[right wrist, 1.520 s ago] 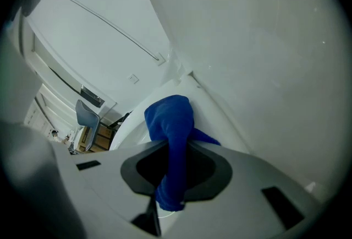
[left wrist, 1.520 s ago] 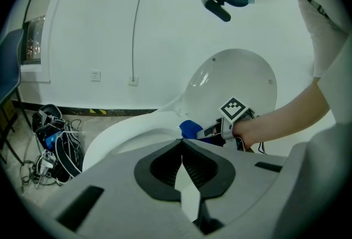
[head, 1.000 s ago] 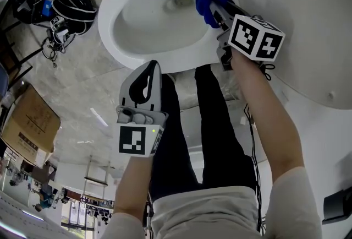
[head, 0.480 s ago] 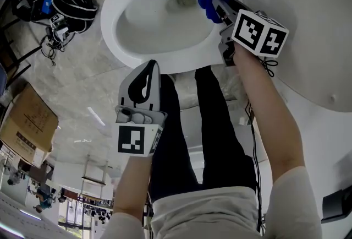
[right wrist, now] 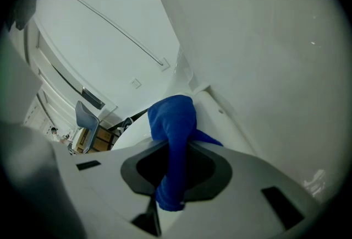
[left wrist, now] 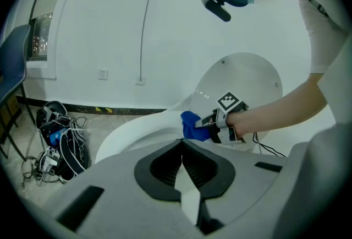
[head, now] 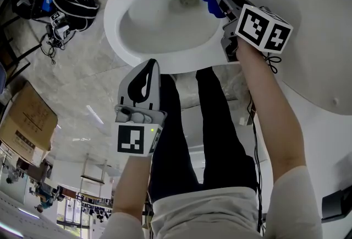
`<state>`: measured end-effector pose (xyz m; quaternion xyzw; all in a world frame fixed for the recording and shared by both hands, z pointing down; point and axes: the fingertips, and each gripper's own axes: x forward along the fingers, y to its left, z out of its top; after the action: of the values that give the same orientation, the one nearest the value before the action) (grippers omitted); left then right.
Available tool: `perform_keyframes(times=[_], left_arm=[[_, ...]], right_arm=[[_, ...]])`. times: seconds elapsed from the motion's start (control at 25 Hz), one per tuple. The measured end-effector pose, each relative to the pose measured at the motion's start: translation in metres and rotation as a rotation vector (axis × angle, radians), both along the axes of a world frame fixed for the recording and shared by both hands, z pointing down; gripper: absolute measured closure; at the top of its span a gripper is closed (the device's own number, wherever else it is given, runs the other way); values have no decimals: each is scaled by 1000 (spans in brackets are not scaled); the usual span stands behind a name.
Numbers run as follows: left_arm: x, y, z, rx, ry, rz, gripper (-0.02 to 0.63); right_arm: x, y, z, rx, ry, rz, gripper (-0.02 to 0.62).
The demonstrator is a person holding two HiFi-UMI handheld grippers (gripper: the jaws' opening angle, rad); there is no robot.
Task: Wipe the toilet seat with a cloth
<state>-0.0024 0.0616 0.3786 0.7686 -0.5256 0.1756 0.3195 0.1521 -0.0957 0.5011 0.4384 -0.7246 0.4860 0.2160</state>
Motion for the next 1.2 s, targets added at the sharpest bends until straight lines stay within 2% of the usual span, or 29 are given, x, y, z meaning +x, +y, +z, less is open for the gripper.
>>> perform_keyframes(times=[0.48,0.8,1.2], left_arm=[[-8,4,7,2,-1,-9,598],[-14,12,9,-2,-6,-15,598],[-16,21,21,-1,4,-32,598]], right_arm=[[-9,-16,3,27,-6,-7,541],[-9,-27,0,38,-23,29,541],[-11,-29,3,52,-31,12,541]])
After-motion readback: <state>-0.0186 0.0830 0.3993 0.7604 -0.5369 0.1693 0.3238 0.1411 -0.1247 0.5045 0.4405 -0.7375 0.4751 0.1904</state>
